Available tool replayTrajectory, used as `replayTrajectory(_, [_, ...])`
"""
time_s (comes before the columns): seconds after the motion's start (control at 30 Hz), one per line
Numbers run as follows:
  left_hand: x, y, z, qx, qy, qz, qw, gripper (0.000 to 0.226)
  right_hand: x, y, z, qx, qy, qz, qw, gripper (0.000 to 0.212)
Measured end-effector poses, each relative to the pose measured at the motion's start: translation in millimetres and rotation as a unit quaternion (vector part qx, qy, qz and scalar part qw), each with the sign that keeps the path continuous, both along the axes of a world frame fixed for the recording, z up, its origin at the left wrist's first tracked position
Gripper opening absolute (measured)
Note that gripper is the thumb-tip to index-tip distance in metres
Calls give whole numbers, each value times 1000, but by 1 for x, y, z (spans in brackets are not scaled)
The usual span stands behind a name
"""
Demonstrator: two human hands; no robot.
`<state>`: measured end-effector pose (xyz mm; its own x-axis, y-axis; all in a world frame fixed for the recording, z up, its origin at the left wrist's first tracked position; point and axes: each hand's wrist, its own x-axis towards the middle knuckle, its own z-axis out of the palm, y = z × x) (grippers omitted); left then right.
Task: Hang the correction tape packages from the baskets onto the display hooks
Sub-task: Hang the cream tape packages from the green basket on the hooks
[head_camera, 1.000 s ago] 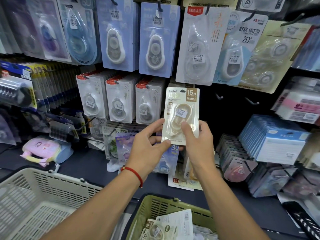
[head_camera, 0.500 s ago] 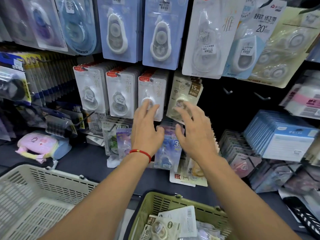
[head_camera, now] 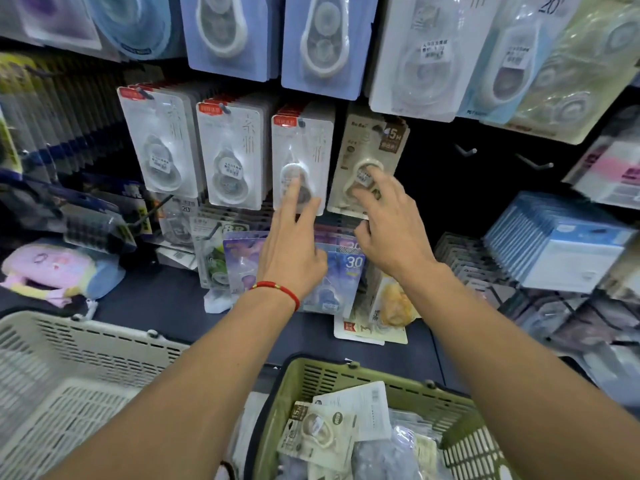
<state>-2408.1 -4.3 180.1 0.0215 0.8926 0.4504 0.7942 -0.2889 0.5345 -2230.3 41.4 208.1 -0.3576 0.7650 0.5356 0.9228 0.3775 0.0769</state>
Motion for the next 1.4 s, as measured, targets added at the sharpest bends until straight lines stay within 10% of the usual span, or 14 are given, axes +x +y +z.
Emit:
replayTrajectory(0.2, [-7, -30, -28, -129, 127, -127, 975, 48, 27, -39, -54, -229, 104, -7, 968, 15])
replayTrajectory(0.43, [-27, -77, -75, -365, 352, -240, 828, 46, 56, -120, -185, -504, -81, -210, 833, 44])
replayTrajectory(0.6, [-19, -94, -83, -393, 314, -211, 838, 44, 66, -160, -228, -482, 223, -217, 819, 16])
replayTrajectory(0.7, [-6, -100, -86, -405, 241, -169, 865, 34, 68, -174, -213, -421, 482, -177, 748, 8])
replayTrajectory(0.8, [12, -108, -91, -449, 16, -95, 889, 21, 72, -188, -189, -328, 592, -90, 731, 14])
replayTrajectory(0.9, [28, -115, -97, -538, -396, -46, 743, 50, 65, -201, -174, -306, 564, -2, 767, 17])
replayTrajectory(0.97, [35, -118, -104, -505, -521, -21, 688, 43, 57, -207, -171, -337, 542, 29, 770, 19])
replayTrajectory(1.23, [10, -133, -128, -401, -510, 133, 749, 46, 49, -208, -212, -374, 317, -63, 869, 22])
replayTrajectory(1.4, [-2, -148, -138, -337, -506, 193, 770, 40, 20, -216, -266, -493, 12, -24, 870, 81])
